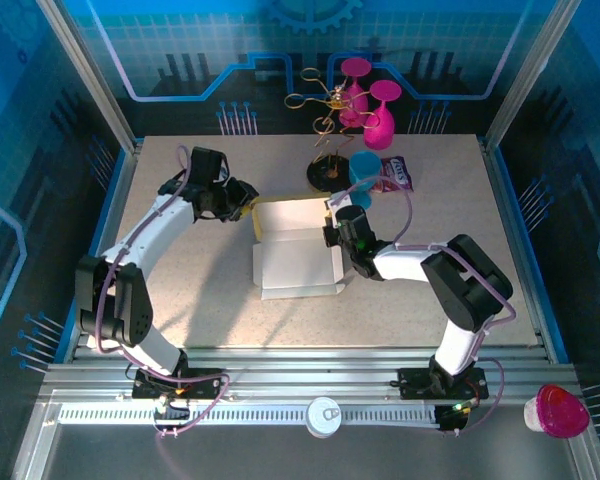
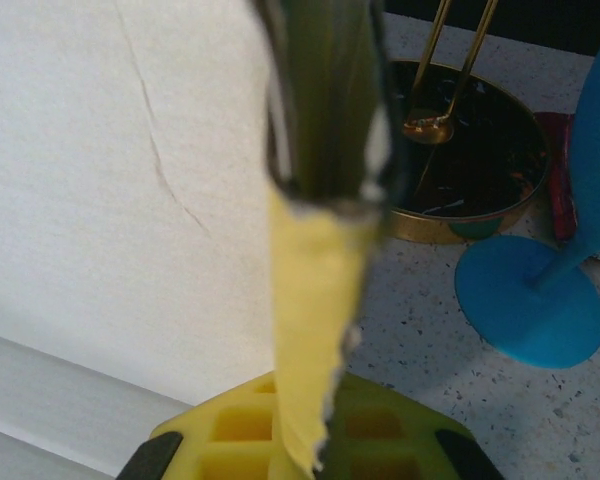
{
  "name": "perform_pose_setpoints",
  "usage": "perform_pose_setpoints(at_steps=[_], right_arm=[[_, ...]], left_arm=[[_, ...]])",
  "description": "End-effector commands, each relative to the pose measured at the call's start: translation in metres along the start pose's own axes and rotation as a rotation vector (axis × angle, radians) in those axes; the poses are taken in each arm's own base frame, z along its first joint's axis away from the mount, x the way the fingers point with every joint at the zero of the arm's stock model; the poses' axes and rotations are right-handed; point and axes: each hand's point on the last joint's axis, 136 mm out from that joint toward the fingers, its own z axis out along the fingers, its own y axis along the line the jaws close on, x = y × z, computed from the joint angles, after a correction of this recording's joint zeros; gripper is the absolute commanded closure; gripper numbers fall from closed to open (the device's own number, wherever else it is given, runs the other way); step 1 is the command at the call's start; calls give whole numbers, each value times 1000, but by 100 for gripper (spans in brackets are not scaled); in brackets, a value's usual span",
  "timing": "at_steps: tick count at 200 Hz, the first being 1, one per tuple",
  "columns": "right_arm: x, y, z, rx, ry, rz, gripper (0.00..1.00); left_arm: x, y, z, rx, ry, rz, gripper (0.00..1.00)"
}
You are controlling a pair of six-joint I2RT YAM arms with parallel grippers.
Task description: Fold the paper box
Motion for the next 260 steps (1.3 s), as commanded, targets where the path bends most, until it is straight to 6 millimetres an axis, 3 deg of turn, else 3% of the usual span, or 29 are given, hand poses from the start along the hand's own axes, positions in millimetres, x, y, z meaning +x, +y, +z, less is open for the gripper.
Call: perform_pose_setpoints(at_steps=[1, 90, 96, 123, 183, 214, 251, 254, 260], right_arm=[[-14, 6, 5, -2, -45, 29, 100], [-2, 3, 9, 1, 0, 46, 100], [-15, 4, 10, -2, -23, 55, 100], [-14, 5, 11, -7, -17, 65, 100], [-21, 5, 5, -38, -27, 108, 85], [-27, 5, -4, -52, -31, 126, 67], [-41, 4, -18, -73, -46, 155, 54], [-31, 2, -19, -70, -22, 151, 53], [-31, 1, -22, -70, -20, 157, 51]], left_arm=[[7, 3, 1, 10, 16, 11, 68], [18, 23, 11, -22, 42, 2, 76], [19, 24, 11, -23, 43, 3, 77], [24, 31, 13, -37, 48, -1, 80], [28, 37, 12, -52, 47, 5, 81], [28, 35, 12, -58, 41, 14, 82], [29, 34, 14, -67, 38, 23, 82], [30, 34, 14, -68, 40, 24, 82], [30, 33, 14, -66, 37, 26, 82]])
